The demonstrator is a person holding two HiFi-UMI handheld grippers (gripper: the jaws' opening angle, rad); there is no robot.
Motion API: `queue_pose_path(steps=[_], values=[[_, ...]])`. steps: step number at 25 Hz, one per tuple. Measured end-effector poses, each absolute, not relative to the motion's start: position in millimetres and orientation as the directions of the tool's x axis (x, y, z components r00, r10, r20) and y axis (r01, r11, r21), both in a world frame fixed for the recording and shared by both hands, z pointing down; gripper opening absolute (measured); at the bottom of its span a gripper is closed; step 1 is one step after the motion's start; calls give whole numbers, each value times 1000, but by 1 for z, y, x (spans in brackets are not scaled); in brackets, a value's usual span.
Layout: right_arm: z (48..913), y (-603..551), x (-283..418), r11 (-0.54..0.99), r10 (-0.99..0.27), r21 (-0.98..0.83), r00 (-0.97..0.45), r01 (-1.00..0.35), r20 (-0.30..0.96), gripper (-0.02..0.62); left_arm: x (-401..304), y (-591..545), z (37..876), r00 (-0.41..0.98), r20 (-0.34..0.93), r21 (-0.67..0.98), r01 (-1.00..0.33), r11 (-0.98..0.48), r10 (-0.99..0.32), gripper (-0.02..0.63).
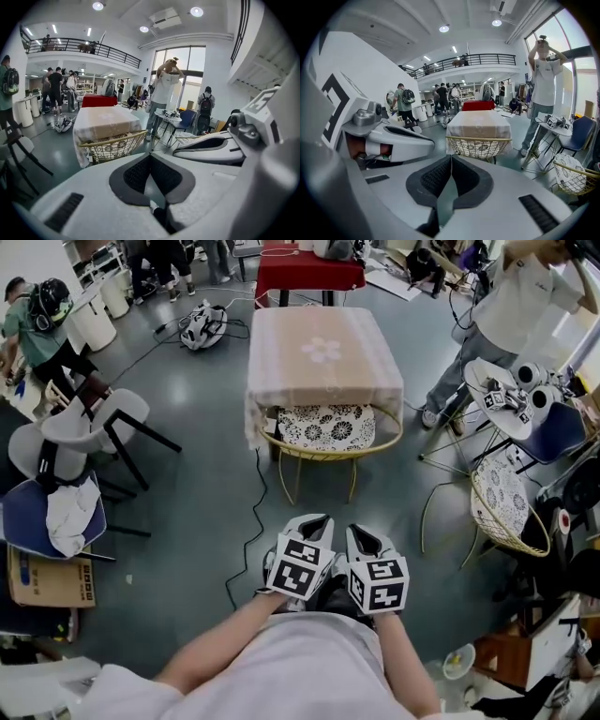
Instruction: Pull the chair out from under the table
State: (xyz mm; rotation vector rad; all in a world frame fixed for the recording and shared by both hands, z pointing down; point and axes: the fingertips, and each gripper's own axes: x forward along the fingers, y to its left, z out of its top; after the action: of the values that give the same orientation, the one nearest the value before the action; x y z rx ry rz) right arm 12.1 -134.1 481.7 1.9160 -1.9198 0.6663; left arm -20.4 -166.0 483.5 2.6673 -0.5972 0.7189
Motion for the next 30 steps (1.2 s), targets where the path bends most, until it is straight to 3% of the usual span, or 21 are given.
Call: queue_pose_path(steps=[13, 20, 30], values=[[495, -200, 75, 87, -800, -55, -103, -995, 591, 3, 33, -230, 499, 726, 596, 150, -520, -841, -343, 5], [501, -231, 109, 174, -773, 32, -117, -984, 624, 3, 61, -261, 519, 672, 662, 32, -469, -883, -333, 5], [526, -273, 130, 406, -705, 162, -195, -899, 682, 3, 85, -299, 539, 631, 699, -66, -411, -909, -336, 5]])
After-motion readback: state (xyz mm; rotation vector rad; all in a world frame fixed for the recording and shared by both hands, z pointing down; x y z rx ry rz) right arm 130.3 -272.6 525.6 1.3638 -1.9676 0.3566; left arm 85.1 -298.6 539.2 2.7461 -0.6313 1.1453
